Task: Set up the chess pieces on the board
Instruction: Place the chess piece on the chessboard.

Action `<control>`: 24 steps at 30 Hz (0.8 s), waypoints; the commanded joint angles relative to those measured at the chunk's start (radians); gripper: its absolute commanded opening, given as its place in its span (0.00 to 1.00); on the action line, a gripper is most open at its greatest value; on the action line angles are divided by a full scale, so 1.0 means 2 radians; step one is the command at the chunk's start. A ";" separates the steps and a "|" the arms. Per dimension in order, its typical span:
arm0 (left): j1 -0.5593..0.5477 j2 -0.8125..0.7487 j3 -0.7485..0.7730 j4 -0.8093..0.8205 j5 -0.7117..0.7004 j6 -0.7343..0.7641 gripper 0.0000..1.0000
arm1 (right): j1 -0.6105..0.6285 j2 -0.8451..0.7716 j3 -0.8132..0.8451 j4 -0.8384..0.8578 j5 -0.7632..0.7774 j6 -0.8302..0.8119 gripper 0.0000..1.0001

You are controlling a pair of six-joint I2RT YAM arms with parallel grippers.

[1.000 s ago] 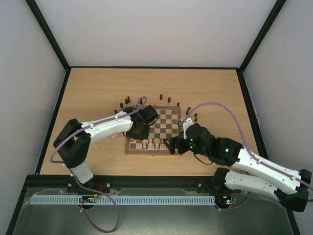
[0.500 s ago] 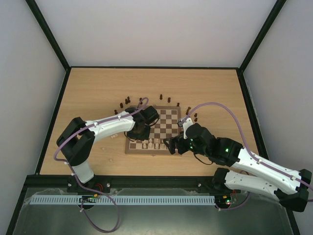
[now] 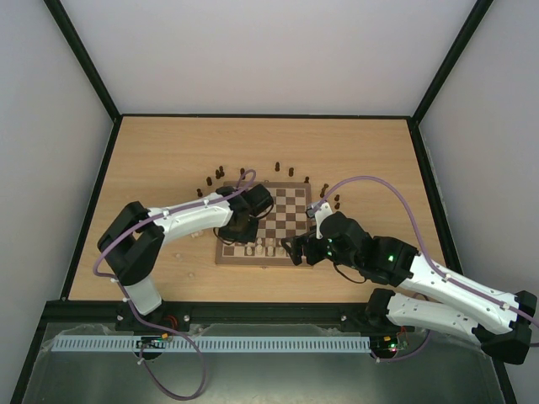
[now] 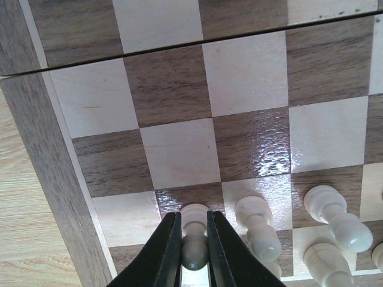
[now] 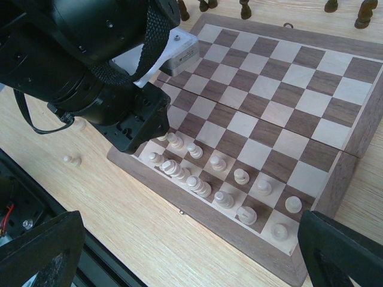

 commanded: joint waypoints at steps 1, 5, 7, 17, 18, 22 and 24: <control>-0.004 0.004 -0.006 -0.002 0.002 -0.004 0.10 | -0.001 -0.006 -0.001 -0.010 0.001 -0.001 0.99; -0.004 0.005 -0.006 -0.002 0.002 -0.004 0.14 | -0.001 -0.007 -0.001 -0.009 0.001 -0.001 0.99; -0.004 0.005 -0.005 -0.002 0.002 -0.005 0.15 | -0.001 -0.007 -0.001 -0.009 0.000 -0.001 0.99; -0.004 -0.007 0.003 -0.012 -0.007 -0.009 0.28 | -0.001 -0.008 -0.002 -0.008 -0.001 -0.001 0.99; -0.004 -0.008 0.004 -0.013 -0.008 -0.009 0.29 | -0.001 -0.008 -0.001 -0.009 -0.001 -0.001 0.99; -0.003 -0.018 0.014 -0.027 -0.017 -0.006 0.39 | 0.000 -0.008 -0.001 -0.009 -0.002 -0.001 0.99; -0.003 -0.031 0.020 -0.036 -0.027 -0.003 0.46 | -0.001 -0.008 -0.001 -0.009 -0.002 -0.001 0.99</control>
